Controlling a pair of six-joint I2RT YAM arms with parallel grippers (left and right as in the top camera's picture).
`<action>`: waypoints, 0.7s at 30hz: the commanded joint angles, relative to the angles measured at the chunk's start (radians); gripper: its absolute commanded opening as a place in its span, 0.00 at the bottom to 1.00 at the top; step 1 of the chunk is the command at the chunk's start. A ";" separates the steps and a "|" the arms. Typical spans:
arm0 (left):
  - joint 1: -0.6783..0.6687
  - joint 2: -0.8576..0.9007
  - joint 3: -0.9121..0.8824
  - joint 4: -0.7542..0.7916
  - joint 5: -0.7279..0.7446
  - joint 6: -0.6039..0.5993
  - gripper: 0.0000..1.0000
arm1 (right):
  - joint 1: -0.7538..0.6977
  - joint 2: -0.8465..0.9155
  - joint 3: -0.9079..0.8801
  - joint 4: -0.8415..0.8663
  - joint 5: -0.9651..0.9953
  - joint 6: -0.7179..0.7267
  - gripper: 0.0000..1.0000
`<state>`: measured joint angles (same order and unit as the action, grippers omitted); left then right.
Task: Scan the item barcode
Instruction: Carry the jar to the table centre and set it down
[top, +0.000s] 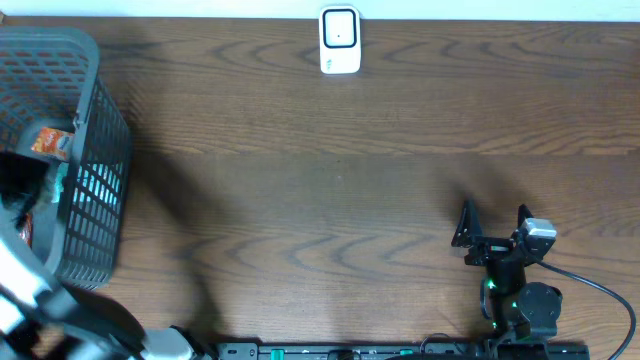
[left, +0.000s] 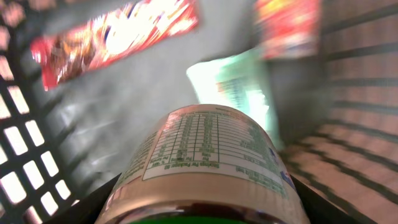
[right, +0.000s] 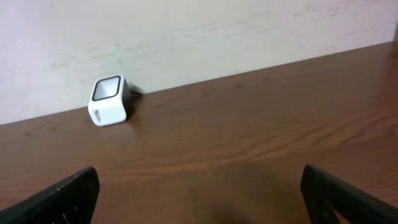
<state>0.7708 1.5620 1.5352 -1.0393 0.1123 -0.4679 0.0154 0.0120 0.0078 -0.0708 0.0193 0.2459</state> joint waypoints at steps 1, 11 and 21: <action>0.000 -0.144 0.025 0.003 0.114 -0.002 0.66 | 0.005 -0.004 -0.002 -0.002 0.009 0.011 0.99; -0.191 -0.367 0.025 0.031 0.446 -0.010 0.66 | 0.005 -0.004 -0.002 -0.002 0.008 0.011 0.99; -0.831 -0.211 0.018 0.032 0.214 -0.010 0.66 | 0.005 -0.004 -0.002 -0.002 0.009 0.011 0.99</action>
<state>0.0784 1.2854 1.5490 -1.0126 0.4320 -0.4747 0.0154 0.0120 0.0078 -0.0704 0.0196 0.2459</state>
